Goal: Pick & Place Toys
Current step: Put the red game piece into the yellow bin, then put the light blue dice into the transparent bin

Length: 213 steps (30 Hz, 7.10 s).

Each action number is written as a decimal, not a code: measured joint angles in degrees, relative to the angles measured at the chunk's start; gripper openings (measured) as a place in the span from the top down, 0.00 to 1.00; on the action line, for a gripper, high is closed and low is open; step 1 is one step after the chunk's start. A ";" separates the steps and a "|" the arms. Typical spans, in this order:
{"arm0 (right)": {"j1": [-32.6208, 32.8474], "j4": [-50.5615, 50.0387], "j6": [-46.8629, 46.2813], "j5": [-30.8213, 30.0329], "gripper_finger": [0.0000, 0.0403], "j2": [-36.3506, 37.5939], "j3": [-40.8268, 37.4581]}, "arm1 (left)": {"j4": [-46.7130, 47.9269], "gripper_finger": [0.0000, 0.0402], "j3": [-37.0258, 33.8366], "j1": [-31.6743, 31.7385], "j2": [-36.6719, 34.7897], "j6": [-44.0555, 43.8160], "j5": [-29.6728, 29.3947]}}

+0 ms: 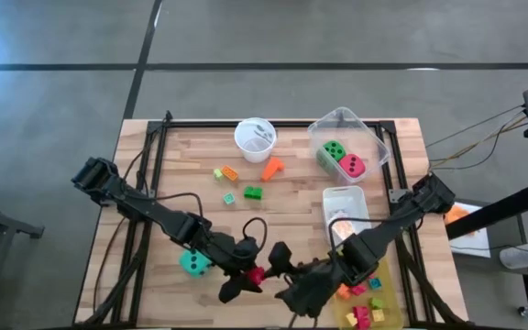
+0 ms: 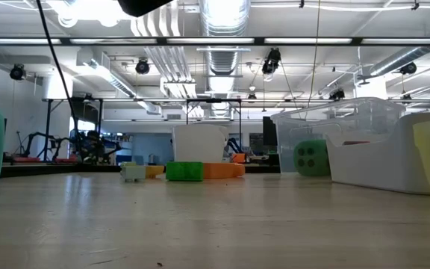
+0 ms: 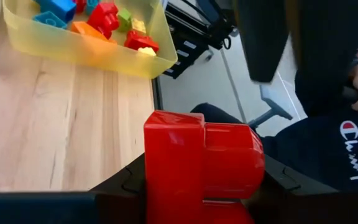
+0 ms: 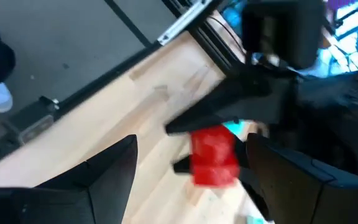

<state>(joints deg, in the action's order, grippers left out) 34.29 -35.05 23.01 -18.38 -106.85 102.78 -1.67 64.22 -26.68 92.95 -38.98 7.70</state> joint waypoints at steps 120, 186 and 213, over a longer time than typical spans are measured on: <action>22.09 -36.83 -87.42 17.08 0.69 0.16 -13.48 | 40.02 0.22 1.86 9.68 -8.52 -5.44 -17.38; 22.28 -25.07 -93.11 26.12 0.26 0.18 -26.53 | 40.96 0.22 1.84 10.69 -8.48 -3.01 -17.17; 26.55 -32.07 -97.11 9.67 0.14 0.29 -12.37 | 62.63 0.22 1.84 23.57 -8.33 -3.33 -0.59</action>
<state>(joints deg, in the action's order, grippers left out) 60.84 -67.13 -74.10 -8.71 -106.56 90.41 60.96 66.06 -3.11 84.62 -42.31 7.12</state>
